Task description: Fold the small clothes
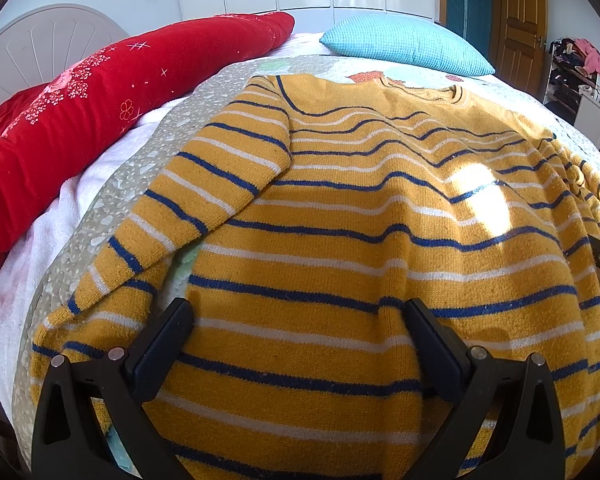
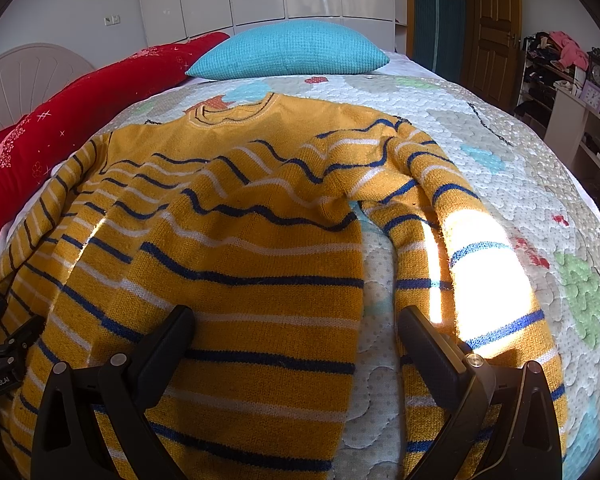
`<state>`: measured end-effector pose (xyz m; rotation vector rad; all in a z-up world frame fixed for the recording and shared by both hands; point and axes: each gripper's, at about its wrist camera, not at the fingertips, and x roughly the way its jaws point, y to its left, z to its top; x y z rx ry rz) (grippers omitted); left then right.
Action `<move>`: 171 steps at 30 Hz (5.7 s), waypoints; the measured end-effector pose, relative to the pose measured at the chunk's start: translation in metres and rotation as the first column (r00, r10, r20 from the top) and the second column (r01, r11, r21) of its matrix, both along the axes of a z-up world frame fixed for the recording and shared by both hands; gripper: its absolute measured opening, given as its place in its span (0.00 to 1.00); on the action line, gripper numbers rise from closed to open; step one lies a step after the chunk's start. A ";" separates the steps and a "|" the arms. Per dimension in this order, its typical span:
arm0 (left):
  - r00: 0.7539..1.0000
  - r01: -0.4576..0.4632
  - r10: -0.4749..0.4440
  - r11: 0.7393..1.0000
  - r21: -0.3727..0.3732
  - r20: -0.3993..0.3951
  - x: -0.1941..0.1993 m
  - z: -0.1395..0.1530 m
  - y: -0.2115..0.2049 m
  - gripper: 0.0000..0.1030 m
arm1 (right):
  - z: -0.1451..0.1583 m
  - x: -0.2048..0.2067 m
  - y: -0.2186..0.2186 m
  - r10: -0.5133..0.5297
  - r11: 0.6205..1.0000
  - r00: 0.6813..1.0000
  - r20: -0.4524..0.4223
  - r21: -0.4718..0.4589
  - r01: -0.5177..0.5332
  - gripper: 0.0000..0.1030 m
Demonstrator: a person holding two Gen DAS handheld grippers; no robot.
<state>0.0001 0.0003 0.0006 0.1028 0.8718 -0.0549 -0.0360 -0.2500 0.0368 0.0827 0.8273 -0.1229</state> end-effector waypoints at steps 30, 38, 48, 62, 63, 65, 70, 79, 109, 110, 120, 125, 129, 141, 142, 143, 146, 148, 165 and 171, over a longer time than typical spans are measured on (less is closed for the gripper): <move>0.995 -0.038 0.036 0.999 -0.017 -0.091 0.020 0.040 0.088 0.85 | -0.002 0.003 -0.004 -0.001 1.000 1.000 -0.002 -0.002 0.001 1.00; 0.959 -0.263 0.260 0.965 -0.013 -0.111 0.065 0.035 0.150 0.13 | -0.003 0.003 -0.003 -0.002 1.000 1.000 -0.002 -0.003 0.002 1.00; 0.938 -0.347 0.345 0.932 -0.106 -0.037 0.020 0.066 0.181 0.67 | -0.006 0.005 -0.004 -0.005 1.000 1.000 -0.021 -0.009 0.005 1.00; 0.998 -0.054 0.061 0.971 -0.231 0.020 -0.044 0.078 0.066 0.80 | 0.085 0.002 -0.073 -0.024 0.999 0.989 0.145 -0.034 0.029 0.99; 0.998 -0.054 0.060 0.973 -0.226 0.019 -0.045 0.076 0.064 0.80 | 0.081 0.019 -0.088 -0.055 0.997 0.992 0.118 -0.045 0.060 0.99; 0.998 -0.064 0.064 0.972 -0.226 -0.007 -0.045 0.069 0.063 0.80 | 0.063 0.060 -0.122 -0.127 0.991 0.992 0.027 -0.042 0.128 0.98; 0.994 -0.092 0.075 0.964 -0.250 -0.079 -0.050 0.053 0.070 0.80 | 0.012 0.135 -0.180 -0.103 0.952 0.985 -0.138 0.273 0.138 0.72; 0.982 -0.183 0.162 0.949 -0.258 -0.101 -0.041 0.044 0.090 0.80 | 0.040 0.181 -0.169 -0.092 0.981 0.986 -0.138 0.156 0.114 0.06; 0.995 -0.064 0.040 0.960 -0.274 -0.094 -0.091 0.068 0.041 0.80 | -0.004 -0.194 -0.113 -0.057 0.898 0.997 -0.053 0.433 0.074 0.17; 0.995 -0.060 0.034 0.959 -0.277 -0.095 -0.092 0.070 0.038 0.80 | -0.005 -0.194 -0.113 -0.054 0.888 0.997 -0.051 0.455 0.071 0.10; 0.997 -0.064 0.047 0.957 -0.282 -0.068 -0.097 0.079 0.040 0.80 | 0.074 -0.246 -0.285 -0.504 0.803 0.860 0.078 0.410 0.433 0.08; 0.996 -0.063 0.040 0.951 -0.302 -0.083 -0.100 0.073 0.040 0.80 | 0.088 -0.216 -0.308 -0.507 0.782 0.860 0.060 0.450 0.430 0.08; 0.998 -0.052 0.037 0.955 -0.292 -0.055 -0.106 0.077 0.045 0.80 | 0.108 -0.164 -0.272 -0.402 0.812 0.911 0.091 0.495 0.309 0.08; 0.998 -0.066 0.057 0.939 -0.339 -0.035 -0.121 0.065 0.089 0.80 | 0.110 0.081 -0.057 0.047 0.836 0.999 0.019 0.546 -0.050 0.08; 0.998 -0.069 0.061 0.936 -0.345 -0.033 -0.123 0.064 0.094 0.80 | 0.104 0.101 -0.037 0.071 0.839 0.997 0.005 0.541 -0.063 0.08; 0.997 -0.073 0.067 0.933 -0.352 -0.030 -0.124 0.062 0.100 0.80 | 0.097 0.121 -0.016 0.096 0.845 0.995 -0.013 0.529 -0.075 0.08; 0.996 -0.092 0.086 0.927 -0.364 -0.033 -0.127 0.055 0.117 0.80 | 0.065 0.176 0.038 0.150 0.863 0.985 -0.088 0.498 -0.087 0.09; 0.994 -0.111 0.103 0.925 -0.364 -0.042 -0.128 0.050 0.126 0.80 | 0.043 0.206 0.068 0.189 0.862 0.971 -0.144 0.498 -0.094 0.11; 0.963 -0.266 0.263 0.900 -0.346 -0.057 -0.118 0.039 0.180 0.80 | 0.024 0.204 0.112 0.302 0.826 0.941 -0.154 0.535 -0.177 0.67; 0.921 -0.382 0.385 0.867 -0.319 -0.055 -0.084 0.037 0.223 0.82 | 0.032 0.129 0.057 0.308 0.822 0.941 -0.140 0.537 -0.189 0.72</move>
